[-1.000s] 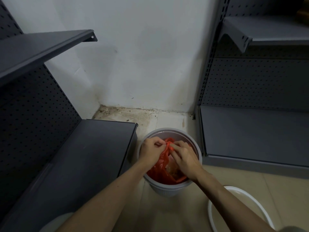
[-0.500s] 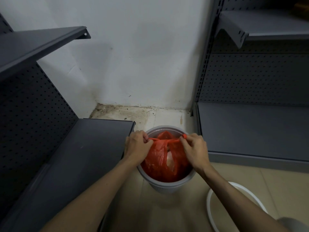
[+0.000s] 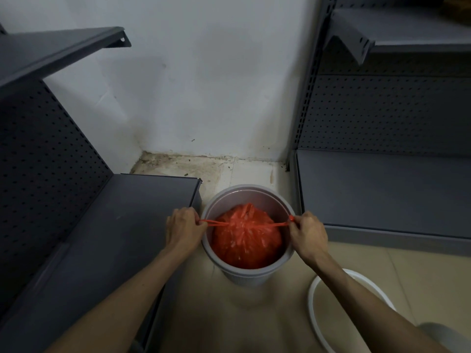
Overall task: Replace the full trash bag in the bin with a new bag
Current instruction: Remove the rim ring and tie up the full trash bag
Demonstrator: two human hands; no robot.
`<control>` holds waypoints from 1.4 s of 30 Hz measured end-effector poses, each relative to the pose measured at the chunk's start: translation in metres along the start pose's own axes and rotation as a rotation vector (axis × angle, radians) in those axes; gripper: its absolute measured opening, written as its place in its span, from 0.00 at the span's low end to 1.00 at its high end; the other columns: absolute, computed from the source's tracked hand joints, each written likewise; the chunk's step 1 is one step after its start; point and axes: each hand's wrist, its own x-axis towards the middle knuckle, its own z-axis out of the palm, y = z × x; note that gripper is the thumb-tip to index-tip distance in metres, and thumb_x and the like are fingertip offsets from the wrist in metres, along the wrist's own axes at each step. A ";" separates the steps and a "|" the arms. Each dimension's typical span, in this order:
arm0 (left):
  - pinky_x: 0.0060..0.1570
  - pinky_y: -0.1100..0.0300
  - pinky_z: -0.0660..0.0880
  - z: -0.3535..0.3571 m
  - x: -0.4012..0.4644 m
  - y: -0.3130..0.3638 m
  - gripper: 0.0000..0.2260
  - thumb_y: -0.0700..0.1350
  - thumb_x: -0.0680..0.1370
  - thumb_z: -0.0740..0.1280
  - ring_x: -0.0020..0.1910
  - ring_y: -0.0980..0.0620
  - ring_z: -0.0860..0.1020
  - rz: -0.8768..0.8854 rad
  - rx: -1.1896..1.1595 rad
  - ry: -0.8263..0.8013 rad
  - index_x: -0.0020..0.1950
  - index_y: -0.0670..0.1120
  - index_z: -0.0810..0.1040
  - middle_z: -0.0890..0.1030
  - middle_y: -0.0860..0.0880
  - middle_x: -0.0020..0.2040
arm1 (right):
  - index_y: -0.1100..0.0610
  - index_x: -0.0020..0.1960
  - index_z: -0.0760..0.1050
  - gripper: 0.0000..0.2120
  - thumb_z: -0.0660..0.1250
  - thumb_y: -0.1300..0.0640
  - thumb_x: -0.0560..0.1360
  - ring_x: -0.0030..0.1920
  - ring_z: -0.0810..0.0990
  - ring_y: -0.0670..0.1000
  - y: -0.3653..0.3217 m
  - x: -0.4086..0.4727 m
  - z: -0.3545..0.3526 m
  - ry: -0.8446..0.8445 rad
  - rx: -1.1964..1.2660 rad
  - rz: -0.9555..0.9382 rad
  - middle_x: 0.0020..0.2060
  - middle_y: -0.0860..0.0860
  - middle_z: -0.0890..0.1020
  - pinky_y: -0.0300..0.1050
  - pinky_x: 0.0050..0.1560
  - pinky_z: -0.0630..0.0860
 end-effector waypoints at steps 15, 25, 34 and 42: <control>0.37 0.52 0.78 -0.031 0.008 0.078 0.04 0.45 0.74 0.69 0.36 0.52 0.78 0.300 -0.486 -0.093 0.42 0.52 0.75 0.78 0.54 0.35 | 0.58 0.31 0.77 0.16 0.69 0.52 0.75 0.29 0.77 0.49 -0.066 0.027 -0.005 -0.059 0.630 0.029 0.27 0.53 0.80 0.53 0.37 0.77; 0.38 0.63 0.74 -0.024 0.026 0.095 0.03 0.43 0.77 0.67 0.36 0.57 0.76 0.393 -0.534 -0.222 0.45 0.50 0.79 0.79 0.53 0.39 | 0.65 0.40 0.81 0.10 0.62 0.66 0.76 0.31 0.74 0.46 -0.073 0.029 0.003 -0.319 0.542 -0.226 0.31 0.60 0.81 0.50 0.37 0.73; 0.42 0.61 0.72 -0.017 0.026 0.104 0.03 0.44 0.77 0.68 0.41 0.59 0.76 0.369 -0.541 -0.210 0.44 0.49 0.80 0.79 0.55 0.41 | 0.62 0.36 0.80 0.17 0.65 0.54 0.79 0.26 0.73 0.39 -0.067 0.023 -0.002 -0.488 0.835 -0.132 0.29 0.53 0.80 0.28 0.31 0.69; 0.30 0.67 0.73 -0.003 0.020 0.091 0.06 0.46 0.80 0.66 0.29 0.56 0.79 0.217 -0.741 -0.345 0.48 0.46 0.81 0.82 0.52 0.33 | 0.63 0.36 0.80 0.18 0.64 0.53 0.79 0.29 0.75 0.47 -0.060 0.022 -0.004 -0.565 0.875 -0.012 0.31 0.55 0.81 0.34 0.31 0.69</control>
